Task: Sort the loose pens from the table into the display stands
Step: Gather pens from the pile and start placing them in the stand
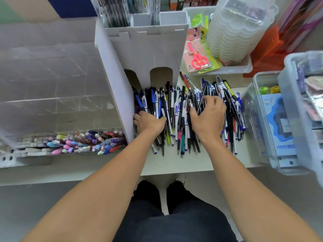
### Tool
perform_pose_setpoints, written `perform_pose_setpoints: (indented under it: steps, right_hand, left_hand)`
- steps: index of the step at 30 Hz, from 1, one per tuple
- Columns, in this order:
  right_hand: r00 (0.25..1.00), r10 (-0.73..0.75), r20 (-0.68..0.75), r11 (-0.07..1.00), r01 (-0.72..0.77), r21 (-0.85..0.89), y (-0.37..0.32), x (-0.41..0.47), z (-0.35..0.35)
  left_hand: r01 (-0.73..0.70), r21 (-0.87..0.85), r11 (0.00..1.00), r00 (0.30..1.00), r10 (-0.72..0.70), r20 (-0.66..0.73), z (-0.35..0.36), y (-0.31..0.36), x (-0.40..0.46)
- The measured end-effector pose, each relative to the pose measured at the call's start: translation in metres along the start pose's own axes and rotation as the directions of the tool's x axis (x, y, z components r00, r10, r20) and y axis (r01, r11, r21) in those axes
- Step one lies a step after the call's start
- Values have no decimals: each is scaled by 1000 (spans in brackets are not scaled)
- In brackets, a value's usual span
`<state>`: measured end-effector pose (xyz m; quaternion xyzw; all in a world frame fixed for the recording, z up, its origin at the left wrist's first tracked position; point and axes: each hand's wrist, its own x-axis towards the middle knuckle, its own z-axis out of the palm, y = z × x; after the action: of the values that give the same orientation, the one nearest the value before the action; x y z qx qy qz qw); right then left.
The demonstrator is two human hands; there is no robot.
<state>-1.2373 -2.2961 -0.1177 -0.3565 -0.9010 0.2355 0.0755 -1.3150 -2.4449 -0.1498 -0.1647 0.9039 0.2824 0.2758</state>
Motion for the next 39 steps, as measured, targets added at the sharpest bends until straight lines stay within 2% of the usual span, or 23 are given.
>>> perform_pose_setpoints:
  steps: [2, 4, 6, 8, 13, 17, 24, 28, 39]
  right_hand:
    - [991, 129, -26, 990, -131, -56, 27, 26, -19]
    - [959, 273, 77, 960, -267, -78, 50, 54, -30]
    - [918, 353, 180, 936, -347, -66, 60, 72, -25]
    - [903, 363, 229, 932, -353, -83, 61, 79, -15]
    - [891, 400, 216, 916, -383, -119, 58, 86, 3]
    - [876, 435, 209, 900, -418, -124, 61, 96, 7]
    - [857, 455, 244, 890, -429, -153, 65, 100, 8]
    - [857, 452, 248, 891, -426, -156, 66, 99, 9]
    - [861, 456, 228, 888, -457, -52, 49, 86, 15]
  left_hand:
    - [-9, 17, 1000, 999, 9, -36, 5, 3, -5]
    - [27, -30, 999, 998, -28, -54, 12, 9, -5]
    - [70, -51, 996, 994, -74, -76, 17, 15, -6]
    - [75, -60, 995, 990, -81, -112, 18, 19, -5]
    - [83, -67, 994, 988, -91, -123, 19, 24, -1]
    - [66, -10, 998, 988, -67, -138, 19, 21, 3]
    - [101, 46, 994, 991, -96, -94, 10, 30, 13]
    - [101, 21, 995, 993, -100, -55, 11, 31, 13]
    - [70, -19, 997, 998, -70, 5, 7, 30, 12]
